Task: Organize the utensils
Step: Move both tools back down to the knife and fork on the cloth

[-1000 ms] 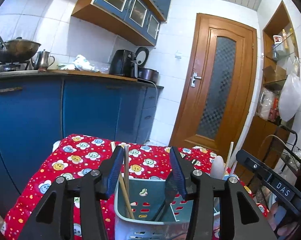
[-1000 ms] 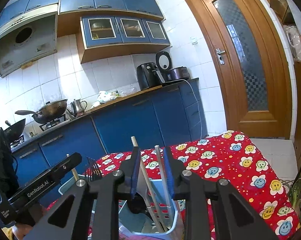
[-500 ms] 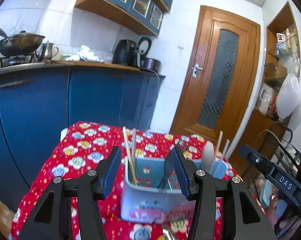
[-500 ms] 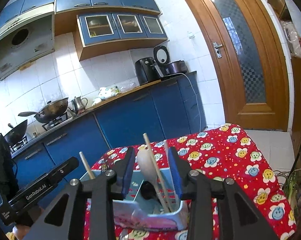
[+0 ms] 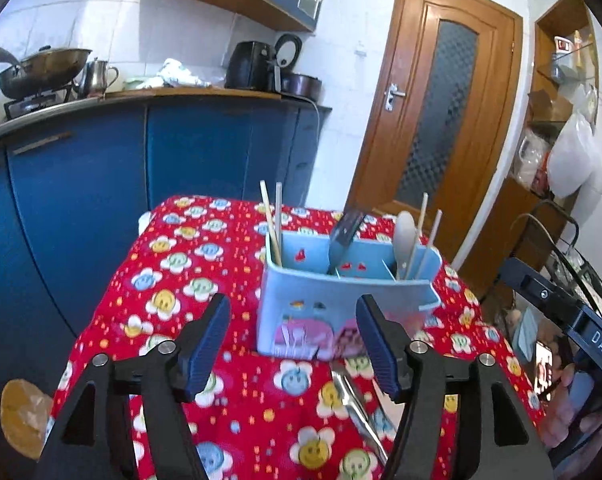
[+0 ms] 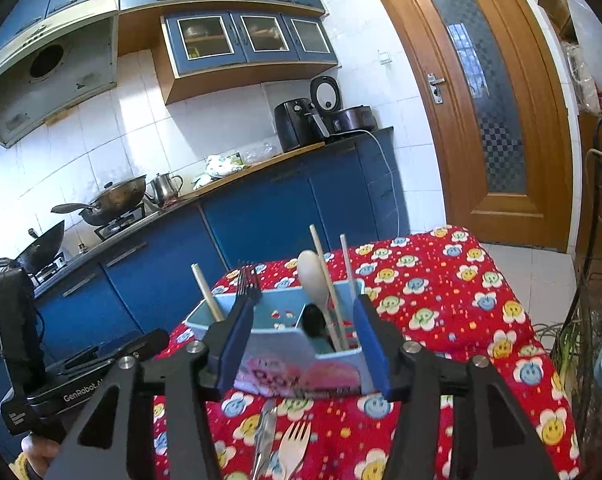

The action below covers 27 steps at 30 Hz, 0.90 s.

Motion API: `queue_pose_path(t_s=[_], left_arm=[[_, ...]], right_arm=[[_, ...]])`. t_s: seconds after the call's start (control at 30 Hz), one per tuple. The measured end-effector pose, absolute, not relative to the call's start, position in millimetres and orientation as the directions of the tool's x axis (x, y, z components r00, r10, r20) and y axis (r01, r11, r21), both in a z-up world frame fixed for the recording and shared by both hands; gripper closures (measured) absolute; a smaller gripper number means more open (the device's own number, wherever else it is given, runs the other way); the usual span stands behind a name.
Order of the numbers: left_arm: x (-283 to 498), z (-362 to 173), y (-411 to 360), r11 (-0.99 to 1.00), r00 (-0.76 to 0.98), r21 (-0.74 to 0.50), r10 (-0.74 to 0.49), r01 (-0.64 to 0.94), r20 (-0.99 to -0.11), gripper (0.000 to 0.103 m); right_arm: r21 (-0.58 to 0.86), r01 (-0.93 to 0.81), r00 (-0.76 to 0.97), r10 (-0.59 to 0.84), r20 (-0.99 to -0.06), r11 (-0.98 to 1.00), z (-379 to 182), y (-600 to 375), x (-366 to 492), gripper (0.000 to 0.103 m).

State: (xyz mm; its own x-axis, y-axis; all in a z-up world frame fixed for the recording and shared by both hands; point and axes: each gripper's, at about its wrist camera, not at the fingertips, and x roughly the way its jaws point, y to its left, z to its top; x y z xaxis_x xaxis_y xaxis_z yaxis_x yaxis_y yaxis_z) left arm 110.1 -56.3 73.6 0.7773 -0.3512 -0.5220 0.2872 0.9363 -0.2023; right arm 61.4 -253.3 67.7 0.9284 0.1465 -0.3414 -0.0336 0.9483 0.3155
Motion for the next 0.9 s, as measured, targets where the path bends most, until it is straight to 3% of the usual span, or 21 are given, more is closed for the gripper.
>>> queue_pose_path(t_s=[0.23,0.9], left_arm=[[95.5,64.5,-57.8,0.937,0.729,-0.205,-0.350,0.285,-0.588,0.034],[98.2,18.1,-75.3,0.956,0.611,-0.190,-0.289,0.223,-0.737,0.033]], right_arm=[[0.334,-0.045,0.903,0.181,-0.389,0.942,54.5,-252.6,42.4,0.034],[0.410,0.123,0.849,0.118,-0.516,0.904,-9.5,-289.4,23.5,0.033]])
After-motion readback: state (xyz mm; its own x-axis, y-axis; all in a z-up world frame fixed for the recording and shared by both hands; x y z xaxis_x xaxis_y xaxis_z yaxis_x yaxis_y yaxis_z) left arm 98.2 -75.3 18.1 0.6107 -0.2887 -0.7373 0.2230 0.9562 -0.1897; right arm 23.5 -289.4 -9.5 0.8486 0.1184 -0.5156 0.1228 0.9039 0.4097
